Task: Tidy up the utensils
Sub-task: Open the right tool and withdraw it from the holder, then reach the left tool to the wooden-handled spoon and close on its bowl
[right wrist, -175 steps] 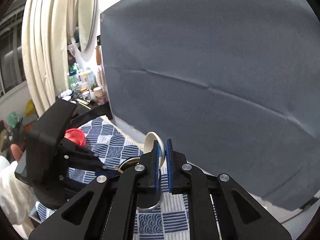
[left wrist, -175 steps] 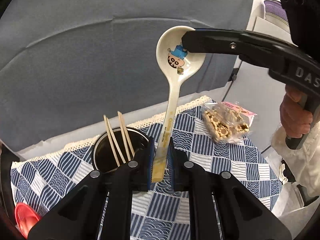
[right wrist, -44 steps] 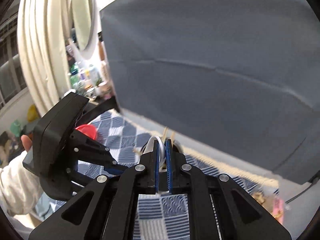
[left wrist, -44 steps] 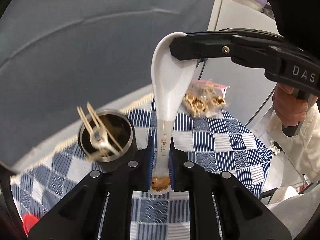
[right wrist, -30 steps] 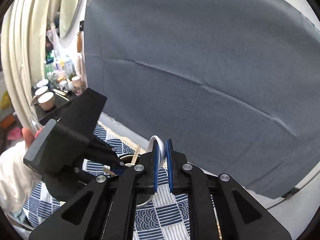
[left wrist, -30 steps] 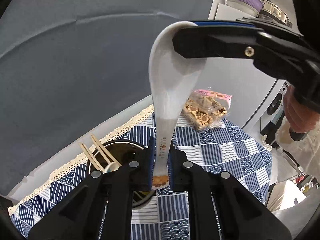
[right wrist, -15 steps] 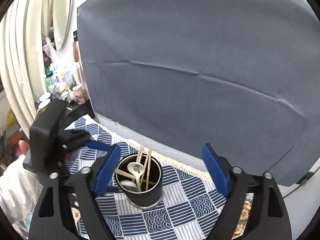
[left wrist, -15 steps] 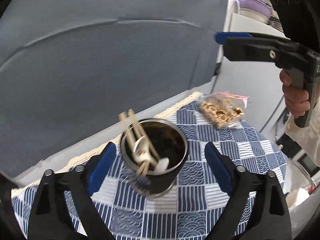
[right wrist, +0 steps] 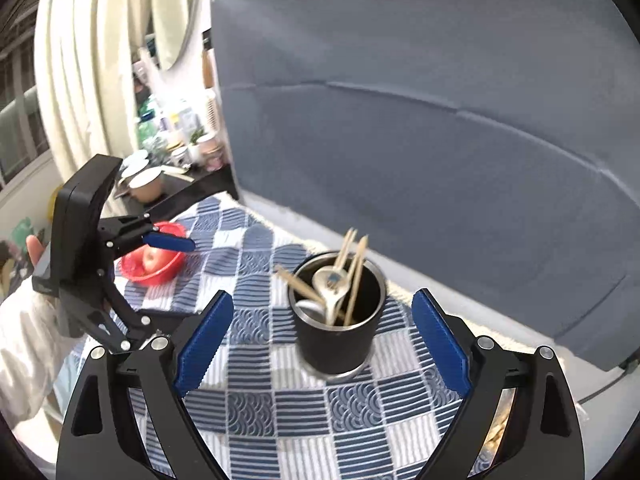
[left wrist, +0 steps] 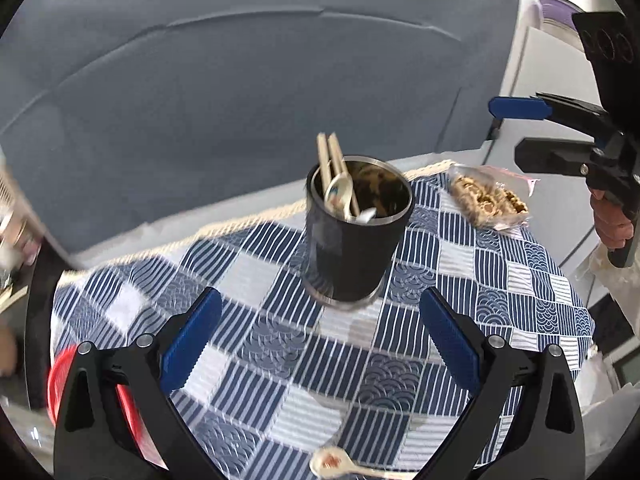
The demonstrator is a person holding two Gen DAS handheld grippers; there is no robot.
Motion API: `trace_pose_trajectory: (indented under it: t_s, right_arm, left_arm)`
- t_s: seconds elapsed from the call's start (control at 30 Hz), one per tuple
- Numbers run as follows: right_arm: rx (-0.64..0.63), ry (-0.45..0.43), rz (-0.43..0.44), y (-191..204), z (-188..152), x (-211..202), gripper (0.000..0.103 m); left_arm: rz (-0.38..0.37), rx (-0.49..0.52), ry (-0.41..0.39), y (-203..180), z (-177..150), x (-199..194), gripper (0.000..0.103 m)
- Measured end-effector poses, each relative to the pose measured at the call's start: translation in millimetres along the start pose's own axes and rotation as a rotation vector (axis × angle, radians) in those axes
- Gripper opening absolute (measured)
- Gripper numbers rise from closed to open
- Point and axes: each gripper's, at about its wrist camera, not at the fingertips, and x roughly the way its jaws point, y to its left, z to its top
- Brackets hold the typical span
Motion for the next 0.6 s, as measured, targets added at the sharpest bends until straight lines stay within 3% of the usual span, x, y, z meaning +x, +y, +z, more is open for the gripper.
trace_pose_trajectory:
  t_s: [0.47, 0.6]
  right_arm:
    - [-0.055, 0.045, 0.147, 38.2, -45.8, -2.7, 0.087]
    - [-0.069, 0.073, 0.157, 44.0, -62.2, 0.6, 0.087]
  left_arm:
    - [0.156, -0.166, 0.088, -13.6, -80.3, -30.3, 0.097]
    - [0.171, -0.211, 0.099, -14.3, -97.9, -35.7, 0.097]
